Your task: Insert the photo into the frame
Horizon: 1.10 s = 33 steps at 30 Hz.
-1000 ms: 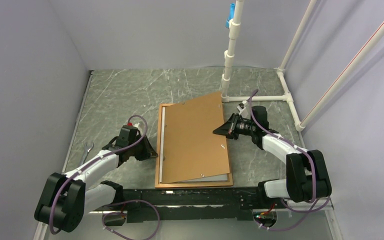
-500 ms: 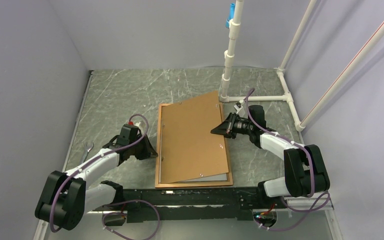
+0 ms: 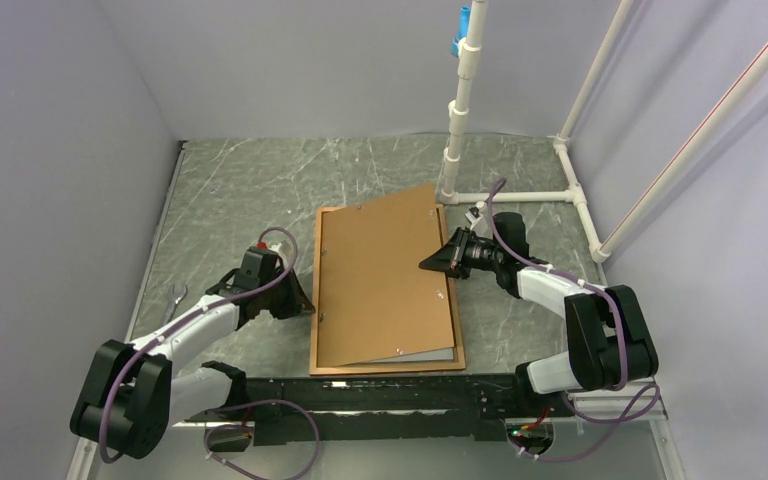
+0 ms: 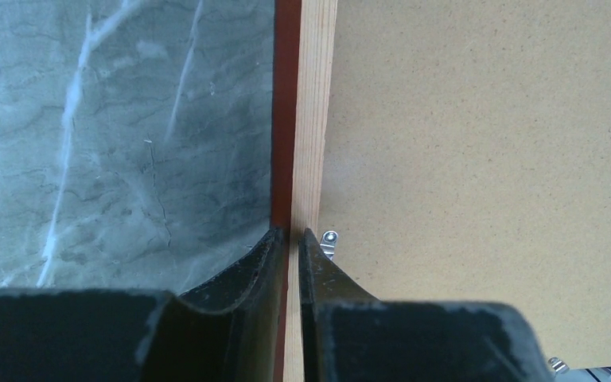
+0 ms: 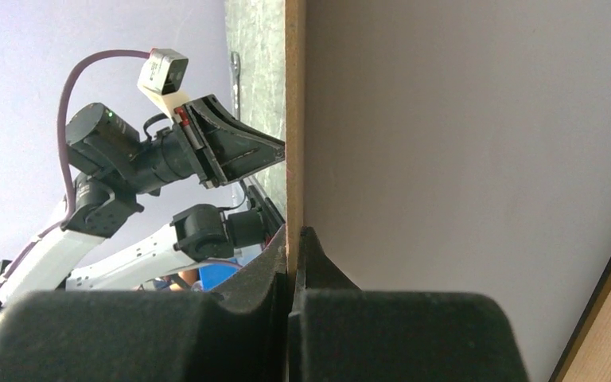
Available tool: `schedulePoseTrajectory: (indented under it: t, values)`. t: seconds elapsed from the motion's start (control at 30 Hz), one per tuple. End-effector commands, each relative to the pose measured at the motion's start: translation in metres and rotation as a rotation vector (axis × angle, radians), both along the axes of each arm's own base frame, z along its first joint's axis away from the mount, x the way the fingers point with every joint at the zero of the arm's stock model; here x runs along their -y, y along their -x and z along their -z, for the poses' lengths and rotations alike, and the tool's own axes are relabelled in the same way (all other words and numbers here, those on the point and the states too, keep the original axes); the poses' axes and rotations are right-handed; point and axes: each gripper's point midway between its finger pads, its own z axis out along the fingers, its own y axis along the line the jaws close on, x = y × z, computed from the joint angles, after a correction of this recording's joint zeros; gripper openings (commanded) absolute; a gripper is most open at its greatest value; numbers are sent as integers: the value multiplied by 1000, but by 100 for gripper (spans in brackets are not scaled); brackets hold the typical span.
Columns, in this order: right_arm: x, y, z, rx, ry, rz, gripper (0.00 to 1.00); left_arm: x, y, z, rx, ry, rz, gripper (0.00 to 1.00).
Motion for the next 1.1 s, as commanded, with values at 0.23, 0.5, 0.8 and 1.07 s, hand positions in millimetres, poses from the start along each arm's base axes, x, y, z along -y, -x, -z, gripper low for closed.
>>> schedulePoseTrajectory:
  t: [0.23,0.5,0.8,1.07]
  values:
    - [-6,2,9,62,89,-61,36,-13,5,13,-32,-100,0,17]
    - [-7,1,25,36,177,-89,63,-13,6,14,-43,-114,3,17]
    - [1,0,48,2,336,-77,95,-13,8,17,-57,-127,11,16]
    - [6,-3,60,0,484,-62,100,-12,7,17,-63,-134,14,16]
